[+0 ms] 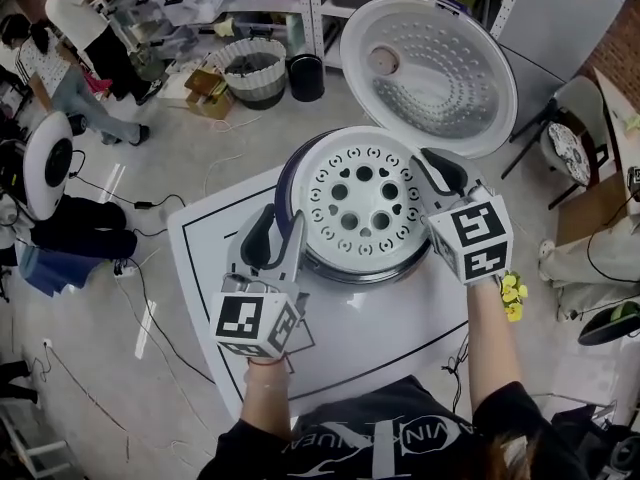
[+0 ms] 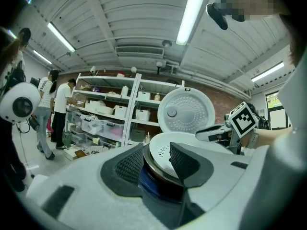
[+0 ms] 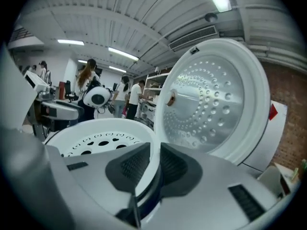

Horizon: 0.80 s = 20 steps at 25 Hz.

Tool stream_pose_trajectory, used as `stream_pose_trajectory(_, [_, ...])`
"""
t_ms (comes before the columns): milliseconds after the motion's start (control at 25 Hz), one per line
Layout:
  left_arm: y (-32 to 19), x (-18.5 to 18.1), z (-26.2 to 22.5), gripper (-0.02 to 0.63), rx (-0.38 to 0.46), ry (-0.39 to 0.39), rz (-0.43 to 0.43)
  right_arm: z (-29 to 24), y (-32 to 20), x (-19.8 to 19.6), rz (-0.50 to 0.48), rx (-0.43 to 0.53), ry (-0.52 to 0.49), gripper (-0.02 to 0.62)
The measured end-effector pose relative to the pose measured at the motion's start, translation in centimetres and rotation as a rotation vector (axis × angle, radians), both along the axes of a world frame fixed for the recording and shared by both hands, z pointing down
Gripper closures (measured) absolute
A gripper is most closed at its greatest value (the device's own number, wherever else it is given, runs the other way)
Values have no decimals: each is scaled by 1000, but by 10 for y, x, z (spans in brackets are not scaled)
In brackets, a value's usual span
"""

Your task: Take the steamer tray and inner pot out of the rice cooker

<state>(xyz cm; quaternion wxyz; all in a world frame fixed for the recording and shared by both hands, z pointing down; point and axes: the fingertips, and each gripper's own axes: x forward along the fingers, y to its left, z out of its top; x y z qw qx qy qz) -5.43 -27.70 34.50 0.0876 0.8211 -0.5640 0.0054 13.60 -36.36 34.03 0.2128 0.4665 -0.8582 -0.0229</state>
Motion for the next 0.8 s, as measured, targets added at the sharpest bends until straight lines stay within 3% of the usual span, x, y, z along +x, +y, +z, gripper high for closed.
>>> stream_pose_trajectory(320, [-7,7,-4,449,-8,-42,42,-39,20,5,-36,147,-191,537])
stream_pose_trajectory(600, [-18,15,3,448,-53,-104,116,-60,37,2,-83,250,-263,537])
stream_pose_trajectory(800, [-17,31,3,463,-91,-158,131,-73,45,11,-109,264,-330,537])
